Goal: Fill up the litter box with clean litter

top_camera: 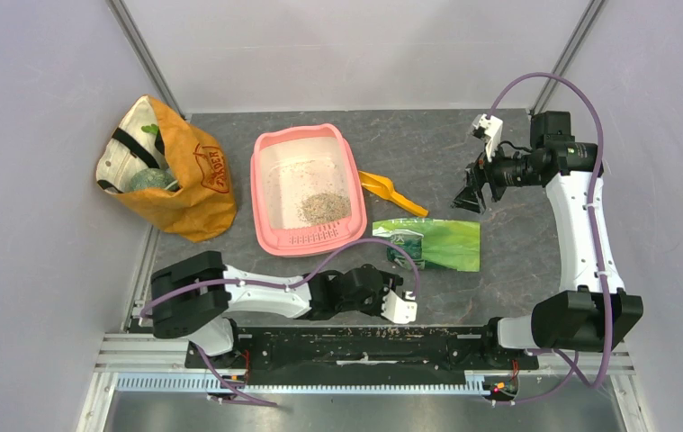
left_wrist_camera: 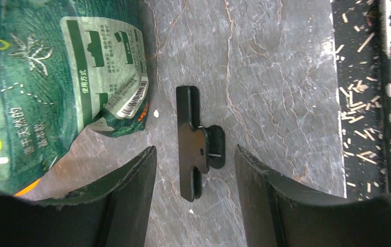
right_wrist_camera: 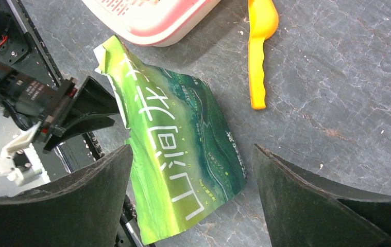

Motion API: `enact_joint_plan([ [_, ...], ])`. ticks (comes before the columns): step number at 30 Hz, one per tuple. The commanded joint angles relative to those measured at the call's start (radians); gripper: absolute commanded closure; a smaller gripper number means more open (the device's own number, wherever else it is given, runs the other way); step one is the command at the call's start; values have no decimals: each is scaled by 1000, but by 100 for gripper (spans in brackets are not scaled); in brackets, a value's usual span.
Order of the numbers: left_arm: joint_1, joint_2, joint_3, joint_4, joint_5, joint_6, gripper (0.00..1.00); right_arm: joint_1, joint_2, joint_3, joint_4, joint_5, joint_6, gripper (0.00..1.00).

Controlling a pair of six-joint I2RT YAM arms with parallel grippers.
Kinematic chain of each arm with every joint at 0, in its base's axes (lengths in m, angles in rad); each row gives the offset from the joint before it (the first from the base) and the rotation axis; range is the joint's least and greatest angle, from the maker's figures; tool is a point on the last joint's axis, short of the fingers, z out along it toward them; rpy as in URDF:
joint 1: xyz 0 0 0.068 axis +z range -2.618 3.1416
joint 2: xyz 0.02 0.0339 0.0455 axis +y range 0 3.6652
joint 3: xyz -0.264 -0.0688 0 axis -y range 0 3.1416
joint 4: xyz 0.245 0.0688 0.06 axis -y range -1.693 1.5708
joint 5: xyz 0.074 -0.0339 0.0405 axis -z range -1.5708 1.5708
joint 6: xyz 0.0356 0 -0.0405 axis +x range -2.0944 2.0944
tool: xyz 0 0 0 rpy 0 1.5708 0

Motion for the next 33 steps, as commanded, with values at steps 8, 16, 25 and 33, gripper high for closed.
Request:
enact_joint_plan([
  [8, -7, 129, 10, 141, -98, 59, 55, 1, -58, 25, 24, -14, 51, 8],
  [16, -7, 111, 43, 58, -127, 33, 98, 1, -60, 44, 4, -29, 46, 9],
  [25, 88, -207, 283, -558, 429, -256, 98, 1, -83, 99, -47, -105, 44, 9],
  [33, 450, -206, 660, -914, 988, -453, 98, 59, -87, 148, -405, -208, -274, 18],
])
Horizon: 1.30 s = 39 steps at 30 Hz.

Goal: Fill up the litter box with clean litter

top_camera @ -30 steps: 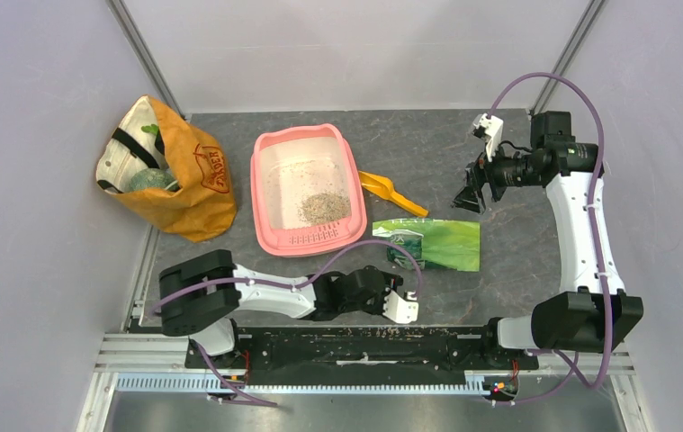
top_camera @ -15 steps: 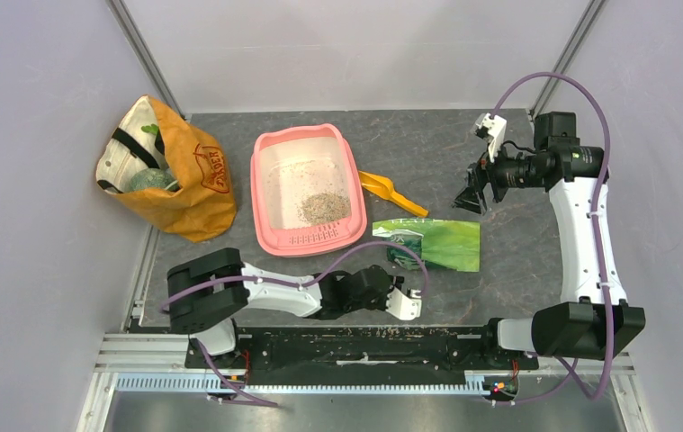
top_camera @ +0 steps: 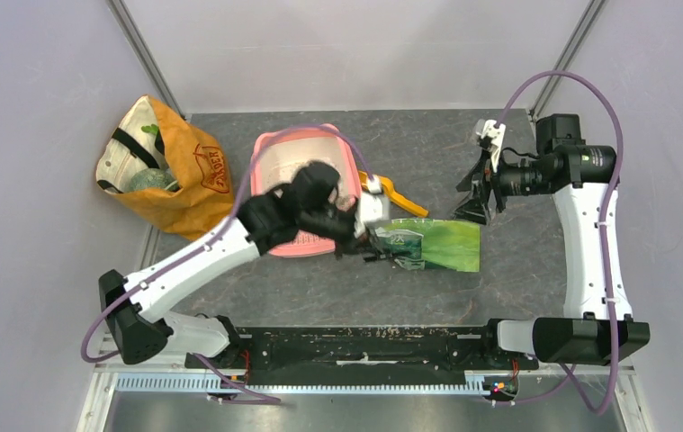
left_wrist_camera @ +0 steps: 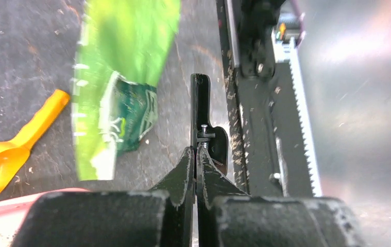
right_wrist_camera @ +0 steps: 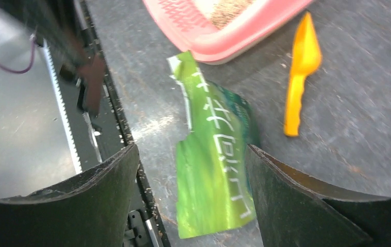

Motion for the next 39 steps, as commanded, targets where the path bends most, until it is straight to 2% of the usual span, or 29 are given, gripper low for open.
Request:
enact_joint_plan([
  [1, 185, 60, 189, -249, 399, -178, 98, 60, -24, 43, -241, -98, -193, 19],
  [4, 264, 106, 264, -275, 485, -205, 98, 129, -47, 7, -240, -117, -195, 20],
  [6, 265, 104, 281, -267, 491, -198, 98, 177, -65, -19, -182, -110, -136, 20],
  [13, 265, 110, 279, -148, 542, -343, 98, 328, -82, -47, 26, -89, 55, 22],
  [20, 264, 127, 269, -93, 554, -405, 98, 442, -133, -145, 256, -80, 238, 32],
  [23, 264, 132, 269, -78, 545, -416, 98, 487, -137, -156, 304, -64, 289, 37],
  [28, 264, 126, 251, -72, 529, -416, 98, 535, -155, -188, 371, -59, 364, 56],
  [33, 267, 107, 238, -66, 524, -412, 98, 555, -172, -226, 374, -46, 383, 92],
  [34, 269, 101, 238, -79, 522, -403, 94, 553, -173, -228, 374, -41, 387, 98],
  [36, 291, 86, 243, -121, 538, -355, 59, 555, -175, -225, 373, -27, 397, 100],
  [39, 332, 23, 236, -176, 541, -267, 32, 554, -189, -223, 375, -8, 398, 100],
])
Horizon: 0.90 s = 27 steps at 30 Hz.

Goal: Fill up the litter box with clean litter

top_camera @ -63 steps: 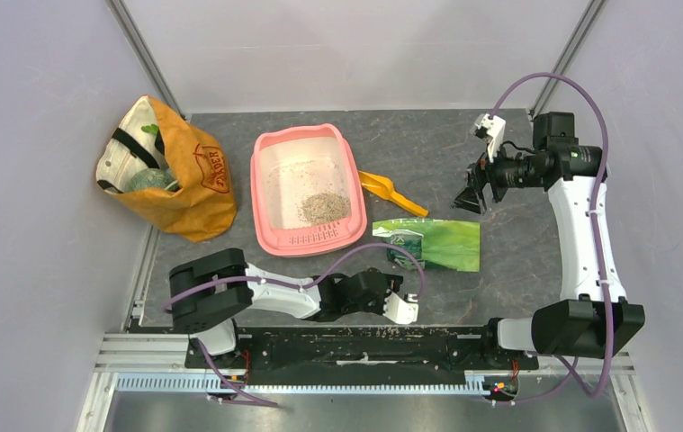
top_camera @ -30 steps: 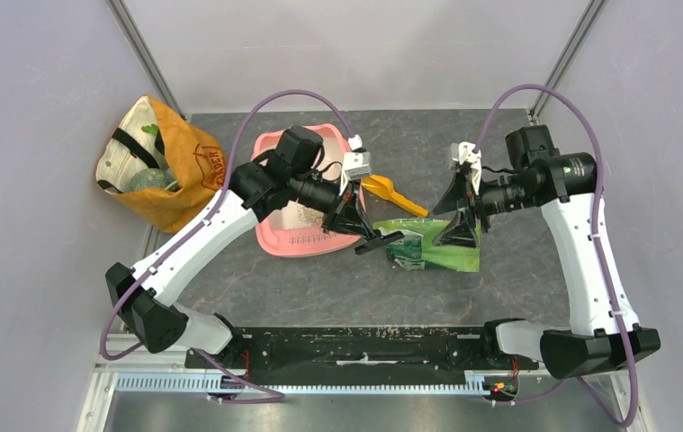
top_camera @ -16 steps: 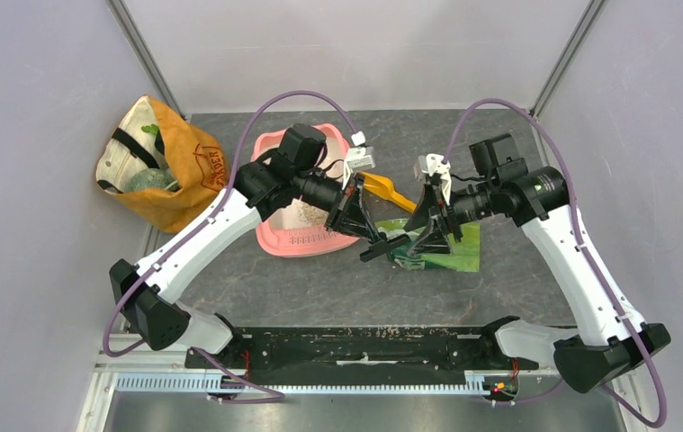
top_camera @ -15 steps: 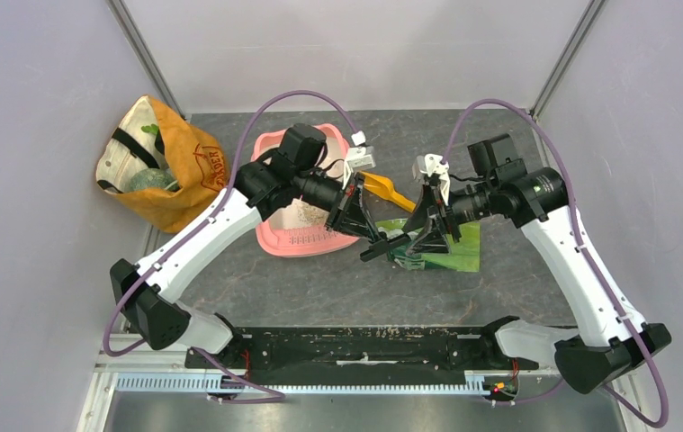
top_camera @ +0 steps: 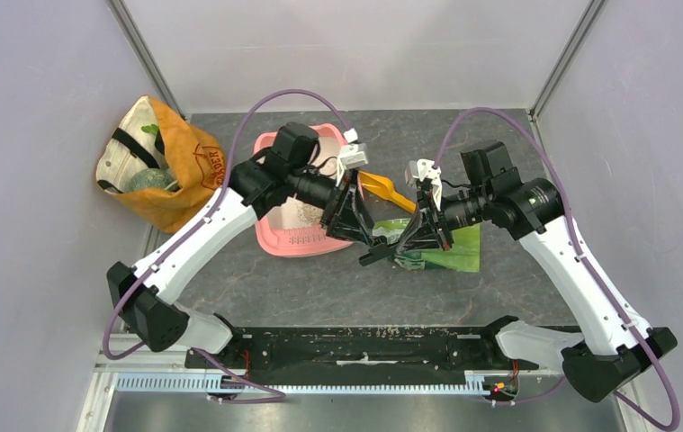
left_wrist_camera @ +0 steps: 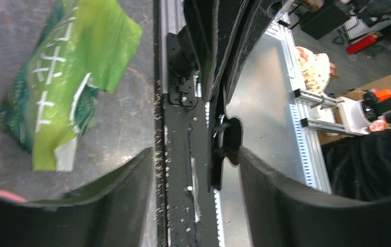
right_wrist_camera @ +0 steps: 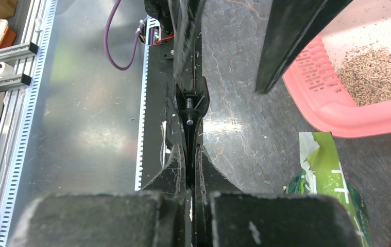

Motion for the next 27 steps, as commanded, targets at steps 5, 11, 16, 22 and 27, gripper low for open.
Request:
enact_joint_plan([
  [5, 29, -129, -27, -27, -26, 23, 16, 5, -36, 3, 34, 56, 16, 100],
  [11, -40, -116, -65, 46, -150, -43, 13, 5, -31, -6, 62, 61, 40, 100],
  [16, -55, -90, -45, 86, -196, -85, 13, 5, -39, -9, 68, 68, 52, 100],
  [22, -77, -88, -59, 123, -168, -113, 24, 5, -39, -15, 60, 79, 62, 100],
  [27, -87, -86, -70, 122, -164, -93, 33, 5, -38, -19, 63, 81, 83, 100],
])
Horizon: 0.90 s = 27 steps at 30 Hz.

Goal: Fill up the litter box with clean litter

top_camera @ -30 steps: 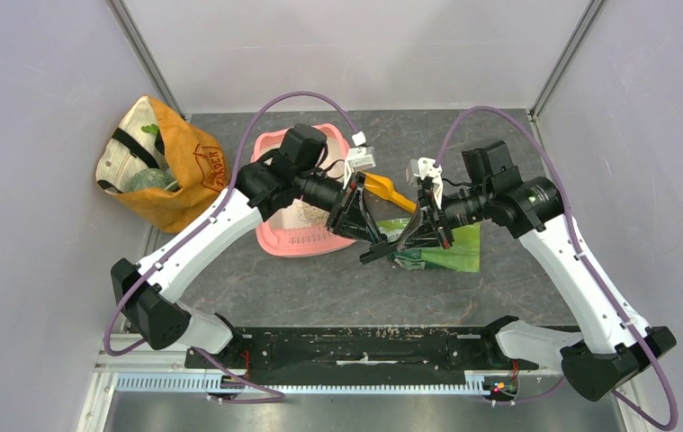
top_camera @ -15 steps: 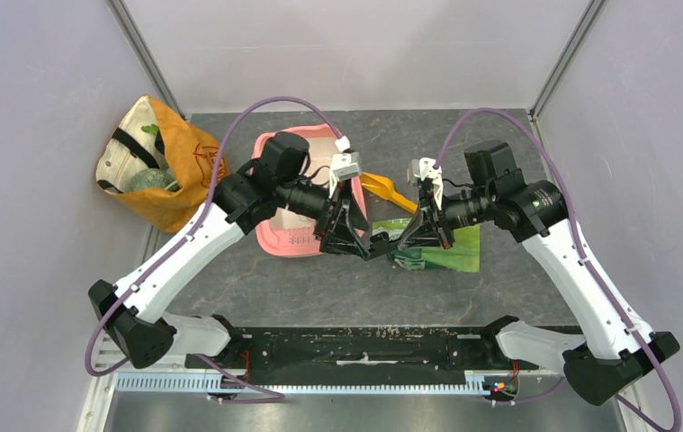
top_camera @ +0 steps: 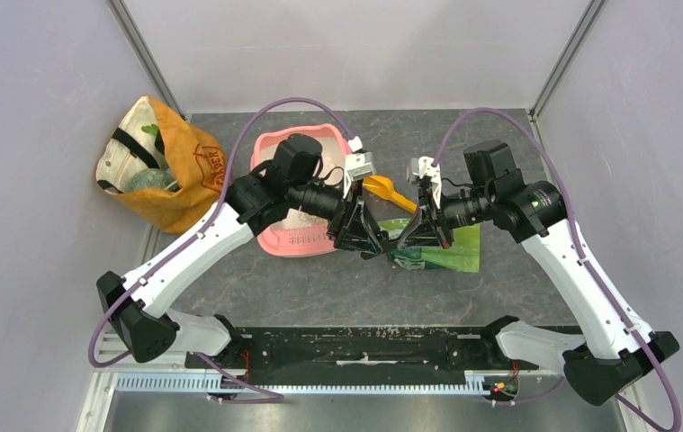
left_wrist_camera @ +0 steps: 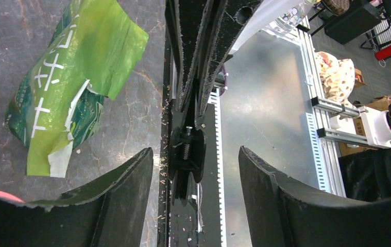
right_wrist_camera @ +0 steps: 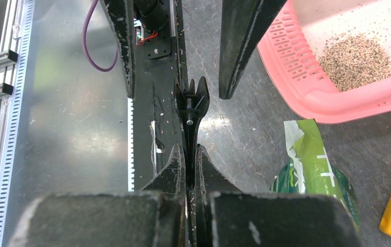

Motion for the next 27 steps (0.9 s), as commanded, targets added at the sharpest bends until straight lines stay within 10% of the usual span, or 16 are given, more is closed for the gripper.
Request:
enact_joint_plan([
  [1, -9, 0, -11, 42, 6, -16, 33, 0, -17, -8, 26, 1, 28, 100],
  [7, -11, 1, -7, 42, 7, -9, 46, 1, -21, -11, 29, 3, 33, 100],
  [27, -13, 21, -12, 68, -10, -40, 45, 1, -20, -11, 35, -17, 28, 100],
])
